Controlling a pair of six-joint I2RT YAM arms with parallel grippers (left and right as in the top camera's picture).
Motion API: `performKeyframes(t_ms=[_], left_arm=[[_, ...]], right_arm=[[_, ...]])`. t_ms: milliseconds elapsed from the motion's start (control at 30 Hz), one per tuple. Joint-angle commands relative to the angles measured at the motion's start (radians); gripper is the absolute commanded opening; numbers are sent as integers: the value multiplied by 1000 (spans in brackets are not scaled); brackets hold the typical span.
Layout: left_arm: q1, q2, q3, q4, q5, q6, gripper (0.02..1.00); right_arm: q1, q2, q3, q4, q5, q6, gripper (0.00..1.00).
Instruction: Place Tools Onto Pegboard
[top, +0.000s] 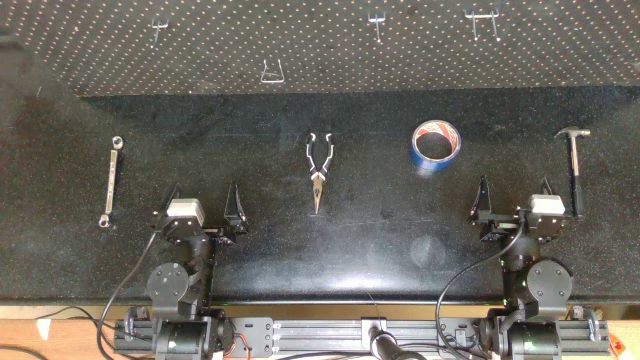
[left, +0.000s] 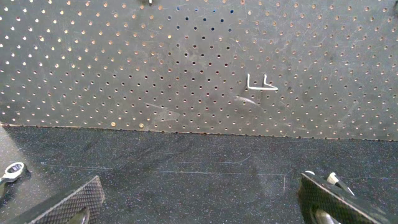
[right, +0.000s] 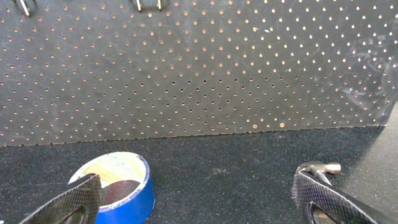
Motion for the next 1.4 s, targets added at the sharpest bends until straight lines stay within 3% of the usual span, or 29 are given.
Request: performKeyframes(t_ms=[33, 133, 233, 300, 367, 400, 533, 667, 833, 900, 1000, 1200, 1267, 1400], left_arm=[[5, -6, -7, -1, 17, -8, 996], [7, -6, -7, 2, -3, -8, 996], [7, -6, 28, 2, -2, 142, 996], [7, -3, 190, -220, -3, 180, 996], [7, 35, 340, -355, -115, 233, 996], [7, 61, 397, -382, -129, 237, 993], [16, 301, 717, -710, -125, 222, 996], [116, 521, 1057, -1120, -124, 205, 993], [127, 782, 1183, -1390, -186, 209, 996], [206, 877, 1185, -1423, -186, 215, 996], [365, 957, 1185, -1391, -166, 363, 996], [882, 1217, 1185, -1297, 64, 863, 996], [945, 1368, 1192, -1274, 70, 903, 996], [935, 1554, 1218, -1163, 68, 837, 996]], right_arm=[[-6, -4, -2, -8, -13, -18, 1000], [-6, -4, -2, -8, -13, -18, 1000], [-6, -4, -2, -8, -13, -18, 1000], [-6, -4, -2, -8, -13, -18, 1000], [-6, -4, -2, -8, -13, -18, 1000], [-6, -4, -2, -8, -13, -18, 1000], [-6, -4, -2, -8, -13, -18, 1000], [-6, -4, -2, -8, -13, -18, 1000], [-6, -4, -2, -8, -13, -18, 1000], [-6, -4, -2, -8, -13, -18, 1000], [-6, -4, -2, -8, -13, -18, 1000], [-6, -4, -2, -8, -13, -18, 1000], [-6, -4, -2, -8, -13, -18, 1000], [-6, -4, -2, -8, -13, -18, 1000]])
